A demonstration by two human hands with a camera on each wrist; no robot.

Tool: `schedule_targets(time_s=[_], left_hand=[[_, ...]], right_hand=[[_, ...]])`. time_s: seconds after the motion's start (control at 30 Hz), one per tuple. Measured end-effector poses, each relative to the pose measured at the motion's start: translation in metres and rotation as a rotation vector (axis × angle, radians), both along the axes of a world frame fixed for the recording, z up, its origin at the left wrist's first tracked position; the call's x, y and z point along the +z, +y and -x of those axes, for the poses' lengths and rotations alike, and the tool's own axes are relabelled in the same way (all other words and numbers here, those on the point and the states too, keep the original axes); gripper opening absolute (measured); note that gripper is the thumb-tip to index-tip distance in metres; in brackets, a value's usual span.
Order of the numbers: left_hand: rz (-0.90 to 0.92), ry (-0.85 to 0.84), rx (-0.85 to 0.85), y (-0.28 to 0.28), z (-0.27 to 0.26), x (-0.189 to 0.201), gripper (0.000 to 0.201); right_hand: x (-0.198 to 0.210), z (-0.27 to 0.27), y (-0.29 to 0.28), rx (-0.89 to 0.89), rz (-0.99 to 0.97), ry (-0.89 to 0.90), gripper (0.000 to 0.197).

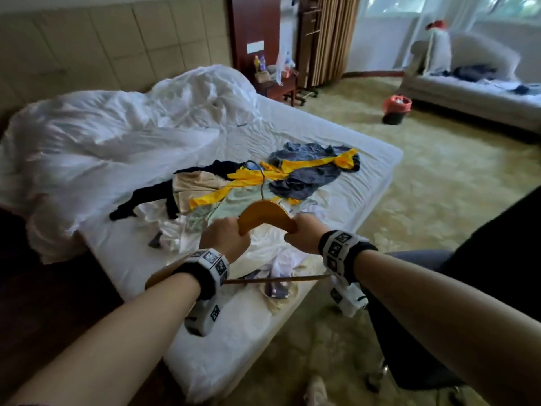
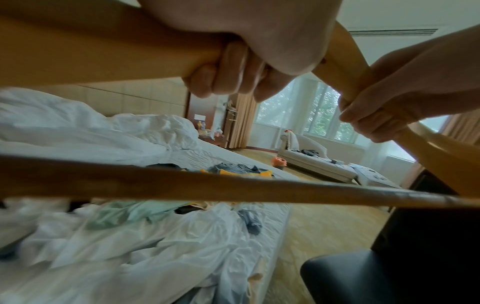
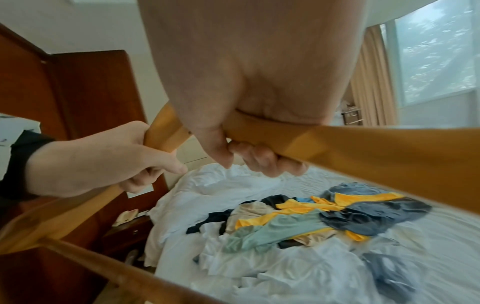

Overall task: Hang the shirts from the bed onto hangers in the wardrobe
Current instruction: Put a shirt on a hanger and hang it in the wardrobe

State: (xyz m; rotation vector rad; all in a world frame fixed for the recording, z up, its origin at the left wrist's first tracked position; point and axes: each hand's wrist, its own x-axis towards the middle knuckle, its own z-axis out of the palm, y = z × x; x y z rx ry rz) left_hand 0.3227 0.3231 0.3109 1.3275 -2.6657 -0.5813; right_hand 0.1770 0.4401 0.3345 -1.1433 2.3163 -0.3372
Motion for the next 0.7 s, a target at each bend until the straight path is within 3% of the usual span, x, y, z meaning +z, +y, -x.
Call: schedule_targets(time_s=[0.03, 0.17, 0.27, 0.4, 0.7], left_hand=[[-0.01, -0.009, -0.024, -0.001, 0.021, -0.004, 0.025], [-0.016, -0.031, -0.08, -0.009, 0.105, -0.02, 0.028], [-0.011, -0.041, -0.084, -0.015, 0.164, -0.032, 0.021], [-0.02, -0.09, -0.082, -0.023, 0.229, -0.048, 0.017], [-0.112, -0.172, -0.034, -0.065, 0.302, -0.105, 0.017]], right_hand=[[-0.005, 0.018, 0.001, -0.022, -0.001, -0.007, 0.017], [-0.031, 0.095, -0.002, -0.085, 0.021, -0.006, 0.023], [-0.039, 0.149, -0.004, -0.101, 0.02, -0.022, 0.016], [-0.05, 0.216, -0.008, -0.104, -0.012, -0.078, 0.036], [-0.103, 0.3, -0.061, -0.056, -0.074, -0.123, 0.034]])
